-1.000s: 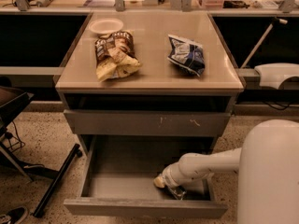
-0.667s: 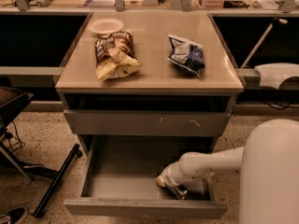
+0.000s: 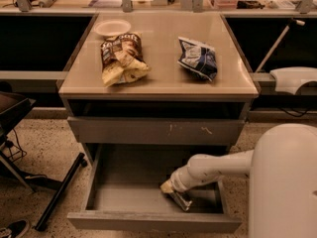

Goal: Pick redbull can from middle drawer and place on counter

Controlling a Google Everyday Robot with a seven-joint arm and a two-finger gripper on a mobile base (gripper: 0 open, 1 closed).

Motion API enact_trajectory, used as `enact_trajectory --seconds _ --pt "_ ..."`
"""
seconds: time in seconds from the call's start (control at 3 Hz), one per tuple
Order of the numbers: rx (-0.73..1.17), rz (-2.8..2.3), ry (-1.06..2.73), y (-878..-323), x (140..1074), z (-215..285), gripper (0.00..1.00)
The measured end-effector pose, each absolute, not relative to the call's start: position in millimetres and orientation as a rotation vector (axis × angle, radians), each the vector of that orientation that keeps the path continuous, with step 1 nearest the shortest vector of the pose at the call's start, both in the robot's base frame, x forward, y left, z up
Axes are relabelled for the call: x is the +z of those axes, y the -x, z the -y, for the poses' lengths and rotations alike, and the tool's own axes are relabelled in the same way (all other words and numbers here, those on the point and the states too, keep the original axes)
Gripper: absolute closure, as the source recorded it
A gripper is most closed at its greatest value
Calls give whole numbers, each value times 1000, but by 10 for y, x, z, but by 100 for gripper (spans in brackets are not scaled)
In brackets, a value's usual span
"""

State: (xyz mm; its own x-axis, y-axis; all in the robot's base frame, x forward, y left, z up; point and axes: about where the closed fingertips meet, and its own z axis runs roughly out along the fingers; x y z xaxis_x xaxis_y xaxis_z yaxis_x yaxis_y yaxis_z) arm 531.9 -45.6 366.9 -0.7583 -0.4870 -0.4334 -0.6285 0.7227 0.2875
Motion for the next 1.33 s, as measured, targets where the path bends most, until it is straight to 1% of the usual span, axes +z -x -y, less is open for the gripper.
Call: enact_trajectory --seconds 0.33,0.67,1.0,1.33 --pt "573 -2543 914 -5751 4040 477 100" --pt "536 -2472 941 -5924 4545 586 100" --pt "673 -2458 1006 -5587 4474 452 100" --pt "702 -2466 1022 -5498 4338 401 100"
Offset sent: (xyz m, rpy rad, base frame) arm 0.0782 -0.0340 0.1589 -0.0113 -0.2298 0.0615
